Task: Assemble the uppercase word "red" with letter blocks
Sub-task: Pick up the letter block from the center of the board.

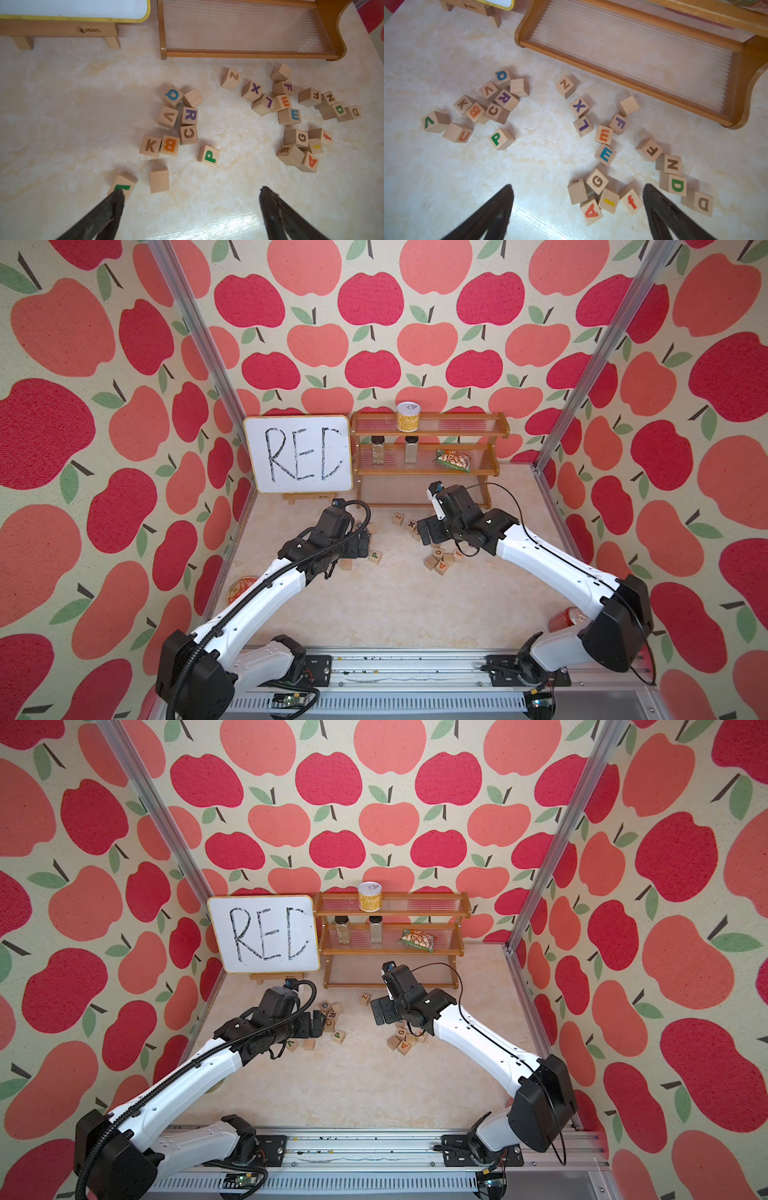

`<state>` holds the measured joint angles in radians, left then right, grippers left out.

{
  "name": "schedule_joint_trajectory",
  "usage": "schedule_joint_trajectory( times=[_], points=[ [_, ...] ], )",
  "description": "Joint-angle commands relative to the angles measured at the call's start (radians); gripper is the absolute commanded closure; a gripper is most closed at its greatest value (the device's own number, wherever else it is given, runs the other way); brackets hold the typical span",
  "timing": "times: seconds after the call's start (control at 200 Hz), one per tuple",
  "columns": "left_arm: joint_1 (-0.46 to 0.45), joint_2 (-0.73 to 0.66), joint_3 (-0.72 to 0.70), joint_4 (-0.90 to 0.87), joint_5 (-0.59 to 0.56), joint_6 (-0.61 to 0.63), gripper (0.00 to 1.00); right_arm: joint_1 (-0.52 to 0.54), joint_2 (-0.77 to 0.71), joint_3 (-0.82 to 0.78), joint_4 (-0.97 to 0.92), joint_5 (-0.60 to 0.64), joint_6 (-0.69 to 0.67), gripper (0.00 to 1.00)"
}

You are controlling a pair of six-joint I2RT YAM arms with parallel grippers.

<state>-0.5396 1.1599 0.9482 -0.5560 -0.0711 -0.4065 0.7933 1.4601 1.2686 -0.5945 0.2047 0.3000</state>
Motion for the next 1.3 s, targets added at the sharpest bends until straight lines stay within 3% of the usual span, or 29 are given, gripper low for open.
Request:
schedule_joint_trajectory(
  times=[0.0, 0.58, 0.97, 1.041, 1.296],
  points=[
    [-0.003, 0.039, 0.059, -0.108, 0.053, -0.046, 0.01, 0.015, 0.008, 0.038, -0.092, -0.054, 0.051, 0.01],
    [-0.003, 0.274, 0.25, -0.197, 0.074, 0.002, 0.0, 0.037, -0.119, -0.064, -0.148, -0.071, 0.089, 0.01],
    [0.01, 0.415, 0.335, -0.206, 0.075, 0.038, 0.28, 0.037, -0.121, -0.068, -0.126, -0.093, 0.104, 0.01],
    [0.015, 0.437, 0.344, -0.204, 0.071, 0.045, 0.39, 0.037, -0.112, -0.061, -0.124, -0.1, 0.102, 0.01],
    [0.056, 0.49, 0.357, -0.17, 0.118, 0.054, 0.38, 0.037, -0.05, -0.015, -0.135, -0.138, 0.097, 0.01]
  ],
)
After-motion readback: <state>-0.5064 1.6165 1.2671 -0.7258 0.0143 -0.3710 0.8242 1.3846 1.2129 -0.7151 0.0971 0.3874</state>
